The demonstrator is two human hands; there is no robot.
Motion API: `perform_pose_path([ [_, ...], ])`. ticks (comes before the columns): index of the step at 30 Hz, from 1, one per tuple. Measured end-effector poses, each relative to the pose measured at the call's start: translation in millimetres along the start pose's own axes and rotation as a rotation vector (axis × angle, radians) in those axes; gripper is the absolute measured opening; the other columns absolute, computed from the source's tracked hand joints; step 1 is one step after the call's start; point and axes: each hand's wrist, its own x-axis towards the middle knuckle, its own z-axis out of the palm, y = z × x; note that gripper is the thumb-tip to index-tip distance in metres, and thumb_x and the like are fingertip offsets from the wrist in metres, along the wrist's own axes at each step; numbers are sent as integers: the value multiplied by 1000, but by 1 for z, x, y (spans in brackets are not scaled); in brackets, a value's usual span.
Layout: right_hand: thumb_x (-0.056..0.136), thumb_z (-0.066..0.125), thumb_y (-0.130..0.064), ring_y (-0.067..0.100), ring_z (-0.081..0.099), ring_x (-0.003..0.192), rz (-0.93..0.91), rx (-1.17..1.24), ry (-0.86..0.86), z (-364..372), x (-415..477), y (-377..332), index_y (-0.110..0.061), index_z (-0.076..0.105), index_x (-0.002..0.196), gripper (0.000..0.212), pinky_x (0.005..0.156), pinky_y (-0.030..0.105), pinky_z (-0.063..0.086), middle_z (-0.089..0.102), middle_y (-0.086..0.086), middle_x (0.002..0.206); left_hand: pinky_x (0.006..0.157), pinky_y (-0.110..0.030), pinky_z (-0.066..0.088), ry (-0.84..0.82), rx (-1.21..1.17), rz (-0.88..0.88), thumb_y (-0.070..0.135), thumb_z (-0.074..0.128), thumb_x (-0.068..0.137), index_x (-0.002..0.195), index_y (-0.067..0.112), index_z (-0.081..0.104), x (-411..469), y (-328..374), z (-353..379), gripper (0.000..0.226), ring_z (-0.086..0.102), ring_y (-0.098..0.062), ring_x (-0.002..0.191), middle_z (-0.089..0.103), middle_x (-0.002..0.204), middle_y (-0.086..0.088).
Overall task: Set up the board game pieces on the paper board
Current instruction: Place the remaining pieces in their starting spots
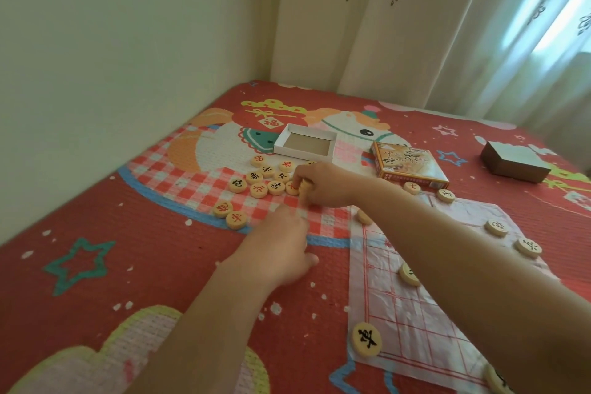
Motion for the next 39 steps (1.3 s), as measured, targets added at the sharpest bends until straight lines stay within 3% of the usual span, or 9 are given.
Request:
perform_pose_path([
  [5,86,52,-8,18,47,90,-26,-13,15,0,-5,3,-14,52,113,28,70,27,36,49,1,100,86,-30,42,68,-14,11,20,52,92,113,14,59,3,-4,1,23,52,-22,106,50,117,-6],
  [10,89,47,-10,15,54,81,33,138,47,-16,-29,21,-18,54,108,22,62,20,43,55,-3,92,77,-26,37,233,-171,-100,18,44,95,110,14,58,5,-25,-16,21,46,-14,88,43,105,-2],
  [14,90,46,-8,15,62,74,103,148,-70,-24,-56,42,-18,56,104,21,59,24,52,61,-2,86,76,-27,36,336,-230,-238,10,41,94,105,13,64,2,-51,-29,26,48,-18,85,45,119,-13],
  [18,88,49,-10,14,56,70,139,87,-126,-22,-69,47,-17,55,106,20,56,23,48,59,0,88,77,-29,36,304,-254,-331,5,44,91,99,12,65,2,-54,-26,23,47,-22,89,46,124,-16],
  [21,86,45,-5,15,55,70,159,66,-143,-18,-69,46,-19,54,105,26,57,24,47,56,-2,86,80,-30,38,261,-210,-335,8,52,89,109,11,64,3,-53,-21,23,52,-25,98,54,123,-13],
  [24,80,54,-2,14,56,66,172,48,-125,-16,-69,45,-22,53,100,28,56,25,49,51,-6,84,90,-32,41,264,-192,-362,7,58,87,118,12,61,5,-54,-16,31,51,-27,112,49,130,-13],
  [31,80,61,-2,19,62,72,113,165,-55,-24,-65,37,-15,56,101,25,60,29,56,60,5,99,84,-28,38,225,-165,-377,8,61,86,110,15,61,11,-58,-13,25,50,-26,107,39,130,-12],
  [35,79,62,-5,21,66,85,23,244,0,-26,-61,15,-17,57,99,23,68,36,59,62,2,97,80,-26,38,204,-81,-276,7,60,85,103,17,62,14,-56,-13,20,50,-21,101,44,121,-6],
  [39,78,67,-6,13,59,73,-51,286,32,-22,-59,-3,-18,56,100,27,65,29,56,57,-1,95,78,-25,39,180,-16,-168,8,56,88,98,16,60,13,-51,-12,14,50,-17,99,54,114,-3],
])
